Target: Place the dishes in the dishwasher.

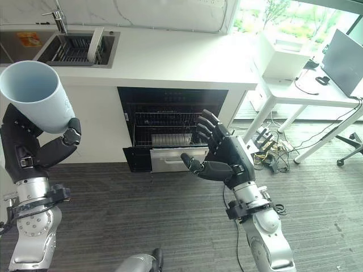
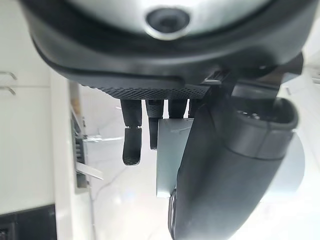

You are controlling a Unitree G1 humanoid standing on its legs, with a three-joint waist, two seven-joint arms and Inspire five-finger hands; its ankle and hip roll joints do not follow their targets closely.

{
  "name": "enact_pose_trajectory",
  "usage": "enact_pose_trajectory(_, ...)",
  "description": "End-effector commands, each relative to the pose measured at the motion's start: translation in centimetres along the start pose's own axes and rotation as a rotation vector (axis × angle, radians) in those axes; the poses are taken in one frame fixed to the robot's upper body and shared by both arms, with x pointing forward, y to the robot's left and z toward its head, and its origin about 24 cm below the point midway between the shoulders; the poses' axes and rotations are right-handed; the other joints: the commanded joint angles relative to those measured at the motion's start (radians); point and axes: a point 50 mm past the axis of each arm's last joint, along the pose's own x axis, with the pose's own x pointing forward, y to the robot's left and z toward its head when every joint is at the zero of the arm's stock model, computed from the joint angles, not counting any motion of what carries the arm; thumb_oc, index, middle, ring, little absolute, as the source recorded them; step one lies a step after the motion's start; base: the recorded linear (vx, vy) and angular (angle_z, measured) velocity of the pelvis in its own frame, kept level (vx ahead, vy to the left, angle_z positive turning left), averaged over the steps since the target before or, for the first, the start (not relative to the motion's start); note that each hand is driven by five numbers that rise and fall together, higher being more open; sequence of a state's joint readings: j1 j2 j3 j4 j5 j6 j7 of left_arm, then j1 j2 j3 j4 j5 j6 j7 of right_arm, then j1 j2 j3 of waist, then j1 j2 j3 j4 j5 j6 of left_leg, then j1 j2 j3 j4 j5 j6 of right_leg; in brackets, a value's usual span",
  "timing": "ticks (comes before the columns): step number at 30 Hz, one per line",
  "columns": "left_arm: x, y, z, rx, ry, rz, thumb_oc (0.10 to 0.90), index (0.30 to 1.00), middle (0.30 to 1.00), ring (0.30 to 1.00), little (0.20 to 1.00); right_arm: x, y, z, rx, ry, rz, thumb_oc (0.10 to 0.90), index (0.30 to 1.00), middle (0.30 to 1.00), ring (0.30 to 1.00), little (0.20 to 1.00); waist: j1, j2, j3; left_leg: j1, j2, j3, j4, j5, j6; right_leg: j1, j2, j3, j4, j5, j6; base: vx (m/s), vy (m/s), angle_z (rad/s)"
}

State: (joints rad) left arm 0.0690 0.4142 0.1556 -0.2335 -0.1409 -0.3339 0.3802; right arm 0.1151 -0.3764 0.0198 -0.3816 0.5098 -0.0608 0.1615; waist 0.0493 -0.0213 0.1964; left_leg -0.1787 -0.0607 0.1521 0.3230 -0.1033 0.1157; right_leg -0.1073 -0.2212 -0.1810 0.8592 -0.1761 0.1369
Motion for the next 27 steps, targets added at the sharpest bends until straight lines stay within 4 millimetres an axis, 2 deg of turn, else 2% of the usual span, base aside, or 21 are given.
enact_pose_trajectory(1,1.8,-0.5,4.6,0.007,-0.280,-0.083,0.400,0.300,0.300,0.300,0.300,1.1,0.2,3.8,-0.098,-0.218,0.039,0.800,0.900,0.900,0.900,0.900,-0.020,0.013,-0.044,0.025,0.091,-0.099,-0.023,-0.087,-0.105,0.055,0.082,-0.083,-0.466,0.162,0.011,0.16,-0.162,0.08)
enact_pose_trajectory(2,1.9,-0.5,4.6,0.005,-0.282,-0.084,0.400,0.300,0.300,0.300,0.300,1.1,0.2,3.8,-0.096,-0.220,0.038,0.800,0.900,0.900,0.900,0.900,-0.023,0.012,-0.041,0.030,0.097,-0.098,-0.023,-0.091,-0.110,0.058,0.078,-0.090,-0.519,0.163,0.009,0.21,-0.333,0.03)
enact_pose_trajectory(3,2.0,-0.6,4.8,-0.006,-0.287,-0.090,0.400,0.300,0.300,0.300,0.300,0.9,-0.1,3.9,-0.092,-0.227,0.035,0.800,0.900,0.900,0.900,0.900,-0.034,-0.012,-0.018,0.058,0.101,-0.081,-0.023,-0.117,-0.127,-0.034,0.012,-0.092,-0.559,0.111,0.011,0.18,-0.311,0.31)
enact_pose_trajectory(4,2.0,-0.6,4.9,-0.007,-0.288,-0.091,0.400,0.300,0.300,0.300,0.300,0.9,-0.1,4.0,-0.089,-0.230,0.034,0.800,0.900,0.900,0.900,0.900,-0.038,-0.020,-0.015,0.066,0.101,-0.072,-0.023,-0.127,-0.130,-0.063,-0.005,-0.087,-0.559,0.115,0.018,0.27,-0.385,0.11)
enact_pose_trajectory(5,1.8,-0.7,5.0,-0.013,-0.286,-0.091,0.400,0.300,0.300,0.300,0.300,0.9,-0.2,4.2,-0.079,-0.238,0.036,0.800,0.900,0.900,0.900,0.900,-0.054,-0.026,-0.011,0.088,0.104,-0.064,-0.023,-0.144,-0.133,-0.132,-0.020,-0.047,-0.559,0.134,0.030,0.25,-0.250,-0.08)
enact_pose_trajectory(7,1.6,-0.8,4.9,-0.021,-0.281,-0.078,0.400,0.300,0.300,0.300,0.300,0.9,0.1,4.3,-0.074,-0.243,0.050,0.800,0.900,0.900,0.900,0.900,-0.080,-0.020,-0.007,0.115,0.102,-0.086,-0.023,-0.163,-0.128,-0.192,0.000,0.038,-0.559,0.139,0.027,0.27,-0.275,-0.29)
enact_pose_trajectory(8,1.6,-0.8,4.8,-0.027,-0.278,-0.073,0.400,0.300,0.300,0.300,0.300,0.8,0.1,4.3,-0.079,-0.240,0.059,0.800,0.900,0.900,0.900,0.900,-0.087,-0.022,-0.014,0.120,0.097,-0.103,-0.023,-0.177,-0.127,-0.188,0.018,0.075,-0.559,0.121,0.033,0.27,-0.306,0.04)
enact_pose_trajectory(11,1.3,-0.9,4.6,-0.028,-0.260,-0.041,0.400,0.300,0.300,0.300,0.300,1.0,0.3,4.1,-0.096,-0.220,0.077,0.800,0.900,0.900,0.900,0.900,-0.087,-0.027,-0.041,0.150,0.117,-0.101,-0.023,-0.191,-0.148,-0.160,0.021,0.048,-0.559,0.110,0.034,0.22,-0.333,0.44)
enact_pose_trajectory(14,1.2,-0.8,4.3,-0.042,-0.228,-0.020,0.400,0.300,0.300,0.300,0.300,1.6,0.1,4.7,-0.105,-0.224,0.085,0.800,0.900,0.900,0.900,0.900,-0.082,-0.019,-0.074,0.182,0.147,-0.098,-0.023,-0.195,-0.181,-0.125,0.046,0.034,-0.559,0.079,0.009,0.23,-0.370,0.18)
enact_pose_trajectory(15,1.1,-0.8,4.3,-0.043,-0.224,-0.022,0.400,0.300,0.300,0.300,0.300,1.6,0.0,4.9,-0.111,-0.226,0.083,0.800,0.900,0.900,0.900,0.900,-0.078,-0.015,-0.075,0.184,0.154,-0.097,-0.023,-0.182,-0.188,-0.114,0.055,0.035,-0.559,0.070,0.002,0.19,-0.314,0.05)
enact_pose_trajectory(17,0.9,-0.9,4.3,-0.053,-0.212,-0.025,0.400,0.300,0.300,0.300,0.300,1.5,-0.3,5.1,-0.117,-0.222,0.078,0.800,0.900,0.900,0.900,0.900,-0.071,-0.004,-0.073,0.183,0.171,-0.095,-0.023,-0.081,-0.205,-0.084,0.087,0.034,-0.559,0.042,-0.021,0.16,-0.261,0.13)
enact_pose_trajectory(19,0.6,-0.9,4.3,-0.049,-0.216,-0.030,0.400,0.300,0.300,0.300,0.300,1.3,-0.7,5.3,-0.124,-0.220,0.085,0.800,0.900,0.900,0.900,0.900,-0.066,-0.003,-0.067,0.184,0.175,-0.096,-0.023,0.013,-0.217,-0.061,0.102,0.040,-0.559,0.023,-0.042,0.16,-0.234,-0.07)
enact_pose_trajectory(23,0.2,-0.9,4.4,-0.061,-0.229,-0.034,0.400,0.300,0.300,0.300,0.300,0.9,-1.0,5.3,-0.130,-0.212,0.086,0.800,0.900,0.900,0.900,0.900,-0.069,-0.015,-0.056,0.192,0.161,-0.047,-0.023,0.075,-0.213,-0.041,0.099,0.046,-0.559,0.004,-0.062,0.12,-0.146,0.01)
enact_pose_trajectory(24,0.1,-1.1,4.4,-0.074,-0.234,-0.045,0.400,0.300,0.300,0.300,0.300,0.8,-1.2,5.2,-0.138,-0.205,0.070,0.800,0.900,0.900,0.900,0.900,-0.068,-0.020,-0.045,0.172,0.149,0.000,-0.023,0.064,-0.203,-0.025,0.096,0.035,-0.559,-0.004,-0.064,0.09,-0.073,0.15)
enact_pose_trajectory(26,0.0,-1.3,4.4,-0.086,-0.231,-0.056,0.400,0.300,0.300,0.300,0.300,0.9,-1.2,5.1,-0.139,-0.202,0.061,0.800,0.900,0.900,0.900,0.900,-0.066,-0.011,-0.037,0.145,0.121,0.016,-0.023,-0.004,-0.182,-0.019,0.103,0.031,-0.559,-0.007,-0.055,0.10,0.014,0.40)
enact_pose_trajectory(27,-0.3,-1.2,4.3,-0.086,-0.229,-0.060,0.400,0.300,0.300,0.300,0.300,1.0,-1.0,4.9,-0.142,-0.194,0.069,0.800,0.900,0.900,0.900,0.900,-0.068,0.012,-0.032,0.102,0.112,0.028,-0.023,-0.065,-0.175,-0.015,0.128,0.030,-0.559,-0.008,-0.045,0.09,0.072,0.47)
